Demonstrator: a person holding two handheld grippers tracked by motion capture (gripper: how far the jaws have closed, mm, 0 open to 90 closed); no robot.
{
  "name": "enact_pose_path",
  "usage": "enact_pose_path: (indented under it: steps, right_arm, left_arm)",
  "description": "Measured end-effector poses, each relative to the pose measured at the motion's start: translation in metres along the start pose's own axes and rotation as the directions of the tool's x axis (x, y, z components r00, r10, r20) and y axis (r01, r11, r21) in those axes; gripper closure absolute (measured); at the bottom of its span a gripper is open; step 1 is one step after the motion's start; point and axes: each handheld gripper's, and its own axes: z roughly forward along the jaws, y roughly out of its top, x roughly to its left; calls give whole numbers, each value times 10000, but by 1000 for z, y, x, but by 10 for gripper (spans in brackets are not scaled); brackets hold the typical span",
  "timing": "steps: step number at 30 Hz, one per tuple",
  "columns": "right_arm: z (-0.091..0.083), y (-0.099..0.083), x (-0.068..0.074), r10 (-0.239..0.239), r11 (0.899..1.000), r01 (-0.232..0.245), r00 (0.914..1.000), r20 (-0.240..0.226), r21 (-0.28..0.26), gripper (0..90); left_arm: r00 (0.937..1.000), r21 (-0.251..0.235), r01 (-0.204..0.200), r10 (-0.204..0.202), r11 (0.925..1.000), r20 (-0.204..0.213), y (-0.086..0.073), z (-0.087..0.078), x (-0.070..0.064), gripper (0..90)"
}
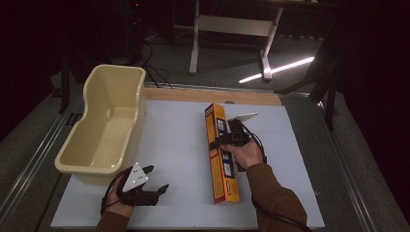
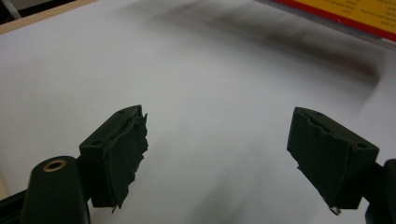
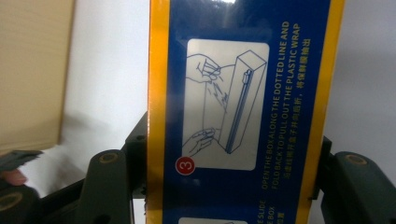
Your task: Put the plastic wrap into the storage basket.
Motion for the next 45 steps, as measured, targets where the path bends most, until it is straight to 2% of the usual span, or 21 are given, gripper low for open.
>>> enact_pose_path:
  steps: [4,9,14,18,26,34,35,37,39,42,45]
  right_arm:
    - [-4,5,6,-77,10000,76,9996,-268,-64,403]
    - [-6,11,17,-90,9999,85,9963,-849,-67,403]
    - [-8,18,29,-257,9996,244,9942,-1042,-135,403]
    - [-11,21,36,-304,9993,270,9898,-1394,-262,403]
    - [-18,29,45,-193,9989,112,9829,-1830,-452,403]
    - [-21,39,54,13,9973,-196,9681,-2504,-704,403]
    - [-22,40,55,10,9970,-211,9658,-2594,-747,404]
    - [-23,41,57,36,9962,-281,9594,-2820,-829,403]
    - [-23,42,59,127,9948,-428,9524,-3046,-924,404]
    - [-25,44,60,210,9935,-573,9421,-3347,-989,403]
    - [-26,46,63,228,9932,-611,9373,-3478,-995,403]
  left_arm:
    - [10000,-42,8,-8,10000,35,-1,-2,-2,196]
    - [10000,-120,49,-49,9999,27,-1,-5,-2,196]
    - [10000,-134,16,-16,9999,30,-2,-5,-3,195]
    - [10000,-147,51,-50,9999,42,-2,-6,-3,196]
    - [10000,-124,26,-25,9999,50,-2,-5,-4,195]
    - [10000,-118,-26,27,9999,94,-3,-4,-4,195]
    - [10000,-111,72,-72,9999,24,-4,-3,-2,192]
    - [9993,-158,336,-338,9993,-135,-5,-4,2,200]
    - [9992,-273,395,-398,9988,-75,-4,-6,2,231]
    - [9997,-211,259,-260,9994,-28,-4,-5,1,207]
    - [9996,-190,274,-275,9994,-21,-4,-5,1,207]
